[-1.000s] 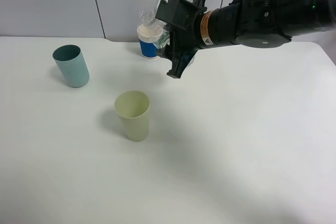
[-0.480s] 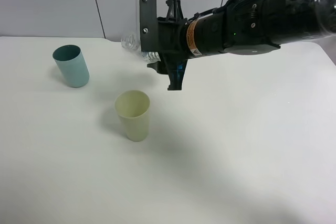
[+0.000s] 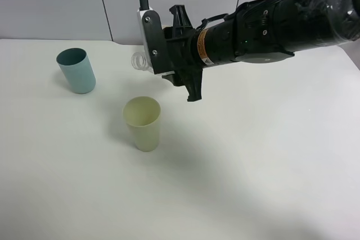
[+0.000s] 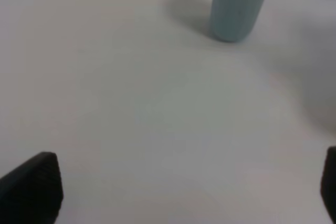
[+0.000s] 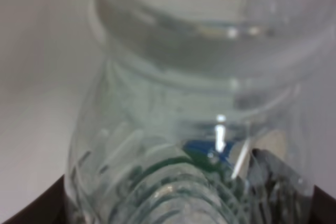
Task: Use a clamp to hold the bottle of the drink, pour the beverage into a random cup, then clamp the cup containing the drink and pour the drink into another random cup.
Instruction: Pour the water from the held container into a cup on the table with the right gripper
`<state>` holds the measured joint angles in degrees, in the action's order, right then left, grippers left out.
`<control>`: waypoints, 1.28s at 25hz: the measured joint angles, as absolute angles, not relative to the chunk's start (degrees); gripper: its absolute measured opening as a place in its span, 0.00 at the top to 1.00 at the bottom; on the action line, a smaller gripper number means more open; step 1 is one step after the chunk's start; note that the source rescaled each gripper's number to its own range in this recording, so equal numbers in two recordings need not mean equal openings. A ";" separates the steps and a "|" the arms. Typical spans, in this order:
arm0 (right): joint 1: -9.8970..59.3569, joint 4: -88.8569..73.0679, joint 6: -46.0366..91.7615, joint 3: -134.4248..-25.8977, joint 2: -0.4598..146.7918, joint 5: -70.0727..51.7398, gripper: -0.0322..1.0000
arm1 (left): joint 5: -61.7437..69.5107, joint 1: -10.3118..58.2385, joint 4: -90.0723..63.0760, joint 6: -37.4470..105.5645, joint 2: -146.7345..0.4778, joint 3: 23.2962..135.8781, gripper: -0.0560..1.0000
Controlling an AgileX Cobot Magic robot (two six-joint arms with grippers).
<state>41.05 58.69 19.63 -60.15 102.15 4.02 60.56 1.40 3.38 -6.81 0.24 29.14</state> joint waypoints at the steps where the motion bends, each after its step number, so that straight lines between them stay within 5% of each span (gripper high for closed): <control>1: 41.04 58.69 20.40 -60.15 102.15 3.68 0.96 | 60.56 1.40 3.38 -6.81 0.24 29.14 0.00; 32: 42.12 55.37 41.50 -60.15 102.20 0.00 0.96 | 60.56 1.40 3.38 -6.81 0.24 29.14 0.00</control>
